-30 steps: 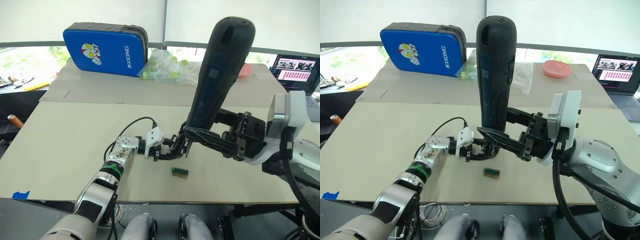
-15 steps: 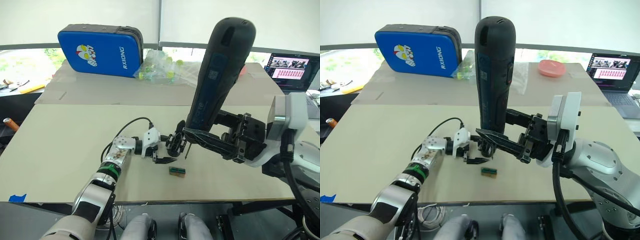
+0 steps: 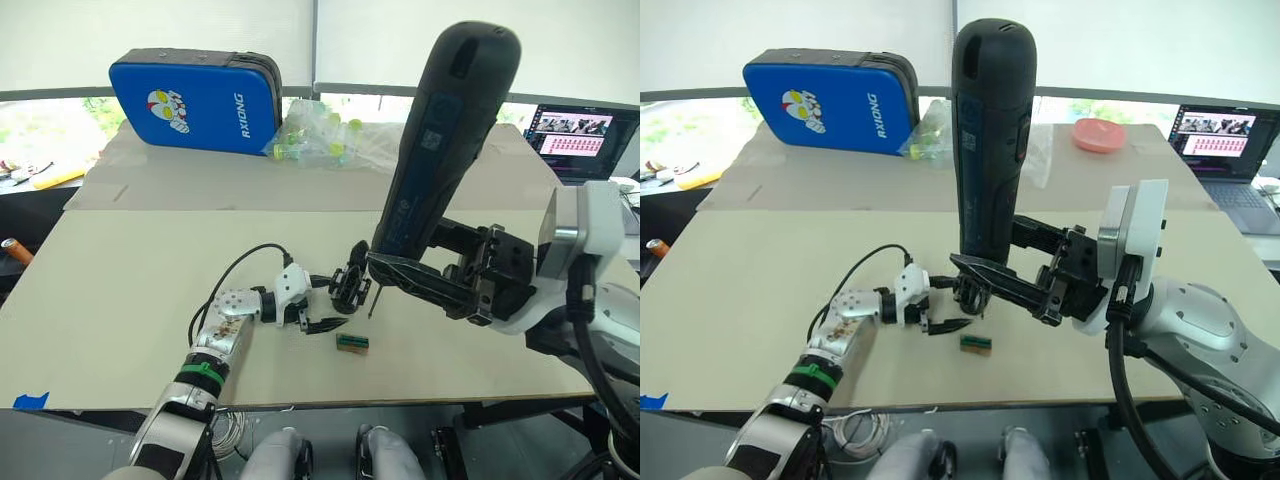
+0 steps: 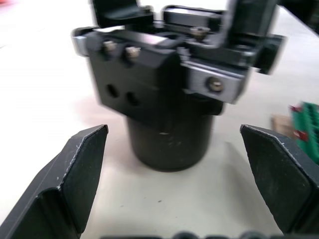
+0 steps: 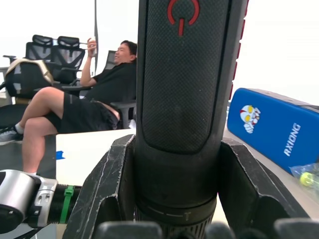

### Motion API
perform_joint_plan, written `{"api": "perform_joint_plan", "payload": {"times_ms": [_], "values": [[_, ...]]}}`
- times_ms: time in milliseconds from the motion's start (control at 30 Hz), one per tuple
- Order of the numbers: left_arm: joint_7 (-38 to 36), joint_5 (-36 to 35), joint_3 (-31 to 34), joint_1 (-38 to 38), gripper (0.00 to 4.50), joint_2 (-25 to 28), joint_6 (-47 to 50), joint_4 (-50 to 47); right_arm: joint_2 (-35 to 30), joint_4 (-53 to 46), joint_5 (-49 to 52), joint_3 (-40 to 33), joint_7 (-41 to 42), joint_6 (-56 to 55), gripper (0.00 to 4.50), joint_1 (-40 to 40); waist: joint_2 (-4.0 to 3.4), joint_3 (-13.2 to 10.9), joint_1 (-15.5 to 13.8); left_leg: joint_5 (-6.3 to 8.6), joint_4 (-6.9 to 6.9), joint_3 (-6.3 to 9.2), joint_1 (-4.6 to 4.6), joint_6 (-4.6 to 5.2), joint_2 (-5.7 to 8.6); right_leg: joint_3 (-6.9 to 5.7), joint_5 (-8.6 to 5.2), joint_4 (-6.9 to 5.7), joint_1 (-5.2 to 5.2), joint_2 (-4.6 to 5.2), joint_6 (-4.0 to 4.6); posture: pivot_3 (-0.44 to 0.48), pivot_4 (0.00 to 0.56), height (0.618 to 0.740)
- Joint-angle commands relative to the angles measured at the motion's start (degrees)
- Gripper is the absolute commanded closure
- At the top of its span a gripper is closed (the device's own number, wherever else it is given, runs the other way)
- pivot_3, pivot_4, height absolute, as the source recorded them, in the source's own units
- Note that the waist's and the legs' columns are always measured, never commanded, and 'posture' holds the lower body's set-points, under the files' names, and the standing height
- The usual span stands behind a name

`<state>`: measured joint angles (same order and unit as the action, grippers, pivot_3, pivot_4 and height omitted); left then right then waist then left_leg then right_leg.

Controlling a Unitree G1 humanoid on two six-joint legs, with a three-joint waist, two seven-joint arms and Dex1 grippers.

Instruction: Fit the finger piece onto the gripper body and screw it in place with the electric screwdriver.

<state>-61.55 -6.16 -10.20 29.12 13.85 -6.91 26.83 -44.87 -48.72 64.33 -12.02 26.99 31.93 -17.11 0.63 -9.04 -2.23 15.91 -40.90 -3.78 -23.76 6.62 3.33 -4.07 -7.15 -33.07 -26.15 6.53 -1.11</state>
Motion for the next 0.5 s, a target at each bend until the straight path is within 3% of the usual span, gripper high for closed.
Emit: {"api": "perform_joint_plan", "payload": {"times_ms": [33, 500], "values": [[2.4, 0.3, -2.4, -2.6, 0.02, -1.6, 4.0, -5.8, -0.4, -1.6, 1.5, -1.2, -0.6, -0.9, 2.62, -1.2, 0.00, 0.0, -0.2, -0.01, 0.00, 0.00, 0.00, -0.01, 0.00, 0.00, 0.00, 0.00, 0.00, 0.00, 0.00, 0.000, 0.150, 0.740], [10.5, 3.0, -4.4, -1.8, 0.02, -3.4, 7.2, -7.2, -0.1, -1.4, 1.1, -0.4, -1.0, -0.9, 2.62, -2.0, 0.00, 0.0, -0.5, 0.02, -0.01, 0.00, -0.01, 0.04, 0.04, 0.00, -0.01, 0.01, 0.01, 0.01, -0.01, 0.000, 0.150, 0.740]]}}
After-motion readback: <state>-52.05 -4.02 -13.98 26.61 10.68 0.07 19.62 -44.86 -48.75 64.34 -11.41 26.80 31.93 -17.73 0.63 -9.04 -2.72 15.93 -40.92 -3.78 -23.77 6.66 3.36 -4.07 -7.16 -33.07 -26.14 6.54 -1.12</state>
